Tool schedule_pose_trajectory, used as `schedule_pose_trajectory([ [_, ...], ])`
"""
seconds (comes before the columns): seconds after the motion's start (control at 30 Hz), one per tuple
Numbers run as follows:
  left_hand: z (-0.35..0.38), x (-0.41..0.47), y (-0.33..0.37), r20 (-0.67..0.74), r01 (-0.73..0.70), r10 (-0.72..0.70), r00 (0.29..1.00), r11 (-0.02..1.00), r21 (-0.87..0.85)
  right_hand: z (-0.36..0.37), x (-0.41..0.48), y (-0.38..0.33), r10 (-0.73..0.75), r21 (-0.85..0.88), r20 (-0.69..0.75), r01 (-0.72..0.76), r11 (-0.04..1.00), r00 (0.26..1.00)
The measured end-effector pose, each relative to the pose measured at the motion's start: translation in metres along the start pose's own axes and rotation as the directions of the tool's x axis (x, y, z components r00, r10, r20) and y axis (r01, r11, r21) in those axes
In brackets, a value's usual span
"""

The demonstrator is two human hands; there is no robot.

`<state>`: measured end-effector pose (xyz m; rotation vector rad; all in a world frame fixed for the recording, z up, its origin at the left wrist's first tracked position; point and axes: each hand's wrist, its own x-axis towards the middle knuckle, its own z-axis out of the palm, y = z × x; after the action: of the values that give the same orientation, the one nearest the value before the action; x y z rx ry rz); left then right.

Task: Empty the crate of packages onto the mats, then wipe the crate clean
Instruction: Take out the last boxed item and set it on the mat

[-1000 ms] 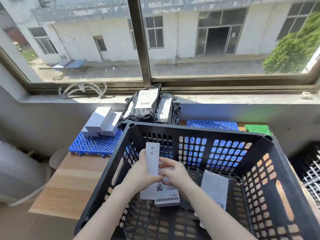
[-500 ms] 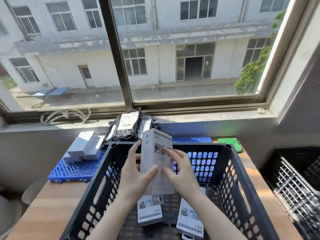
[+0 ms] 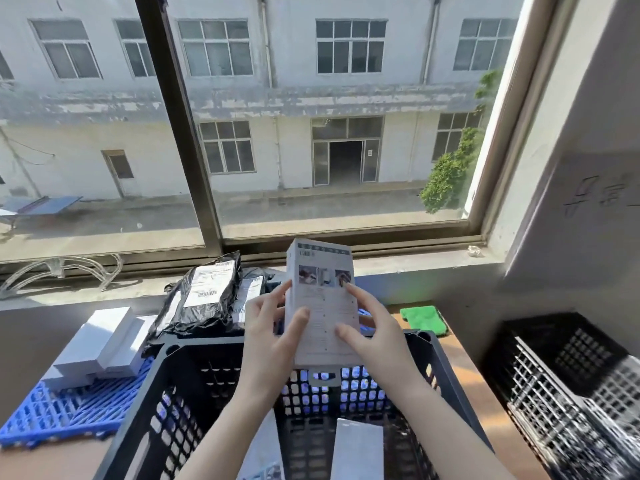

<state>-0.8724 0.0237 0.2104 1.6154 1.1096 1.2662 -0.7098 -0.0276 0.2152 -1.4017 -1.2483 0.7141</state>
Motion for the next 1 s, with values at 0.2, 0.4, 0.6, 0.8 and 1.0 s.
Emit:
schedule_pose_trajectory([
  [0.2,0.028,0.044,-0.005,0.088,-0.026,0.025,0.996,1.0,0.008,-0.018,0.041,0.009,-0.016,-0.087,-0.048,0.012,0.996,0.999],
  [0.4,0.062,0.082,-0.013,0.157,-0.008,-0.002,0.988,0.998,0.063,-0.048,0.09,0.03,0.007,-0.142,-0.027,-0.011,0.99,1.0],
  [0.6,0.094,0.122,-0.049,0.232,0.103,-0.155,0.96,0.97,0.221,-0.059,0.144,0.078,0.104,-0.187,0.082,-0.087,0.978,0.991],
  [0.8,0.116,0.163,-0.105,0.276,0.249,-0.372,0.886,0.885,0.393,-0.046,0.194,0.147,0.295,-0.237,0.213,-0.244,0.94,0.931],
  [1.0,0.148,0.193,-0.152,0.425,0.09,-0.5,0.754,0.72,0.688,-0.036,0.221,0.207,0.432,-0.372,0.342,-0.302,0.878,0.835],
])
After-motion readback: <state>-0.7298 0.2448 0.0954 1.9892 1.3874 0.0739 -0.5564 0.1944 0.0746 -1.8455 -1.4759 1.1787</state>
